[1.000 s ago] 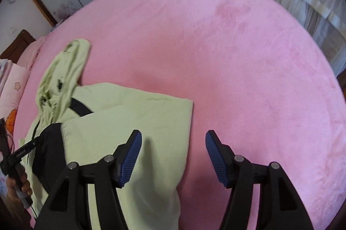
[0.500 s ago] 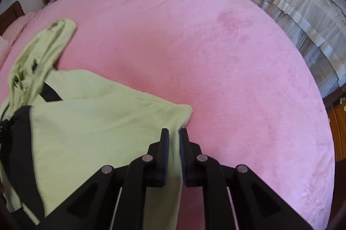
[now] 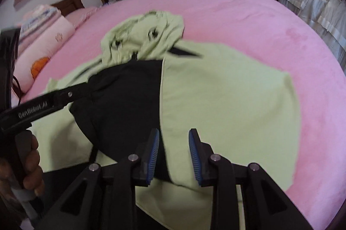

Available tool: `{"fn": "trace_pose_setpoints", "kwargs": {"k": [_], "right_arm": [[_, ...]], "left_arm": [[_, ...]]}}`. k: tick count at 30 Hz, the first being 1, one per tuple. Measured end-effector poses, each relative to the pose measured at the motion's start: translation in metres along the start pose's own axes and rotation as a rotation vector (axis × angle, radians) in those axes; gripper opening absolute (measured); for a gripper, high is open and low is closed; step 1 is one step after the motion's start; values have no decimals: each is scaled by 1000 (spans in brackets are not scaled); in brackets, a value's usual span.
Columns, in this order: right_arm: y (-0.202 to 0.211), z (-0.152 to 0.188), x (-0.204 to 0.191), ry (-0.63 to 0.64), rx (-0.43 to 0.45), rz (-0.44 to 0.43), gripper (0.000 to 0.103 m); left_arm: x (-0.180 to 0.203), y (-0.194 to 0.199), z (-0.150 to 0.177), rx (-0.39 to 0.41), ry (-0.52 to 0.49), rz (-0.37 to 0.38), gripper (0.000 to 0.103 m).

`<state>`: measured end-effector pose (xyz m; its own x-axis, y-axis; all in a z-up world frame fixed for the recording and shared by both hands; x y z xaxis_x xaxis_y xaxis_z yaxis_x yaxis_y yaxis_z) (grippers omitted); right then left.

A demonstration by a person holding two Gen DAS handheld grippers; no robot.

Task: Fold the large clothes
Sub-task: 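Lay the folded side panel over the body and open the right tool, then withdraw the right tool from the jacket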

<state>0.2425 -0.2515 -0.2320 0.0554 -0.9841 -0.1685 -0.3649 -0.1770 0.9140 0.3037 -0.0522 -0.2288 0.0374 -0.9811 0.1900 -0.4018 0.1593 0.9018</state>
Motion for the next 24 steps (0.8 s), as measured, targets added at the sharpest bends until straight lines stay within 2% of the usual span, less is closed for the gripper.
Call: {"fn": "trace_pose_setpoints", "kwargs": {"k": [2, 3, 5, 7, 9, 11, 14, 17, 18, 20, 21, 24], "right_arm": [[-11, 6, 12, -27, -11, 28, 25], [-9, 9, 19, -33, -1, 60, 25], [-3, 14, 48, -57, 18, 194, 25], [5, 21, 85, -111, 23, 251, 23], [8, 29, 119, -169, 4, 258, 8], [13, 32, 135, -206, -1, 208, 0], [14, 31, 135, -209, -2, 264, 0], [15, 34, 128, -236, -1, 282, 5], [18, 35, 126, -257, -3, 275, 8], [31, 39, 119, -307, 9, 201, 16], [36, 40, 116, -321, 15, 173, 22], [62, 50, 97, -331, 49, 133, 27]], "left_arm": [[-5, -23, 7, -47, 27, -32, 70], [-7, -27, 9, -44, 20, -40, 70], [-5, -29, 11, -29, -12, -53, 69], [-1, -32, 11, -34, -45, -70, 69], [1, -33, 12, -32, -58, -79, 69], [4, -34, 13, -30, -68, -95, 69], [8, -34, 13, -31, -82, -115, 71], [9, -26, 12, -58, -74, -87, 71], [10, -23, 13, -75, -67, -71, 71], [14, -9, 16, -95, -66, -47, 71], [16, 1, 19, -93, -74, -43, 71], [27, 42, 29, -46, -119, -57, 78]]}}
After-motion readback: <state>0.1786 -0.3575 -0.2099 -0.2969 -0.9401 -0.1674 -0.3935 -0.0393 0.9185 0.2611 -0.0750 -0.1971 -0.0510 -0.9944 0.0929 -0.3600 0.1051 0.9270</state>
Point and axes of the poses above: each gripper's, at about its wrist camera, not at the fingertips, and y roughly against the way its jaws point, x to its right, z to its underside, the point moved 3 cm from there along -y, roughly the way its jaws point, and after that the axes turned 9 degrees about -x, right-handed, at the moved point
